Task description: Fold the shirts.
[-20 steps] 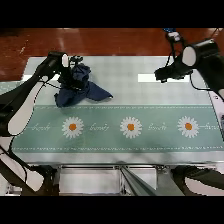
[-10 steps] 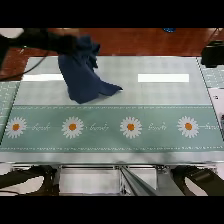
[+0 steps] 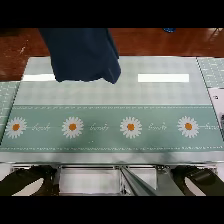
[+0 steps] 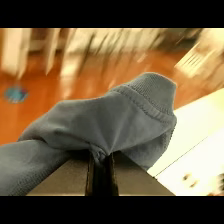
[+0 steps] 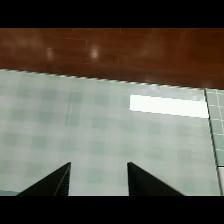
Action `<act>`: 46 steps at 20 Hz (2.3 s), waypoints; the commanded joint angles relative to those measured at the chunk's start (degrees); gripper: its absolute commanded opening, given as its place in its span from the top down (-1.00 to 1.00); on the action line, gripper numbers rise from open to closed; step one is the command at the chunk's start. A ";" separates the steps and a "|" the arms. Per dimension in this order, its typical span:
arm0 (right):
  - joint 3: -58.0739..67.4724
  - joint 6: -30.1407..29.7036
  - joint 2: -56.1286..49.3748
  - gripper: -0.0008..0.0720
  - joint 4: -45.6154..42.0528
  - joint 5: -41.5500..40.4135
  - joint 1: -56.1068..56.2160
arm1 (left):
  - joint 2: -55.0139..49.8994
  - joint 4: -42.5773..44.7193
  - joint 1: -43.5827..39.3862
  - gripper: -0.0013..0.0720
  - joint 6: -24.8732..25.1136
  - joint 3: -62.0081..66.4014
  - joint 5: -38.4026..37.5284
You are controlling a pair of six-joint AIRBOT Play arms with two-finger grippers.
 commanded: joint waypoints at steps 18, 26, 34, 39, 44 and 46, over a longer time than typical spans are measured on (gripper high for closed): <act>-20.22 3.74 0.35 -0.14 10.21 -5.53 0.02 | 14.91 -23.58 -11.65 -0.30 6.14 -88.08 15.87; -14.40 3.37 -6.05 -0.15 -3.17 -5.38 -27.19 | 16.94 -11.30 25.62 -0.42 5.68 -66.60 -14.97; -45.99 -16.41 -7.06 -0.14 39.08 -7.15 -48.35 | 1.16 -28.28 26.84 -0.42 19.76 -71.82 -29.53; -48.48 -20.33 -8.59 -0.14 38.45 -0.52 -46.69 | -10.80 -21.94 10.54 -0.42 16.79 -64.37 -20.65; -48.98 -21.09 -8.59 -0.14 38.75 2.21 -46.62 | -22.21 -15.26 2.03 0.63 15.69 -52.00 -28.09; -50.84 -21.44 -8.59 -0.14 38.62 3.43 -44.65 | -23.58 -14.51 2.14 0.89 15.26 -49.57 -29.42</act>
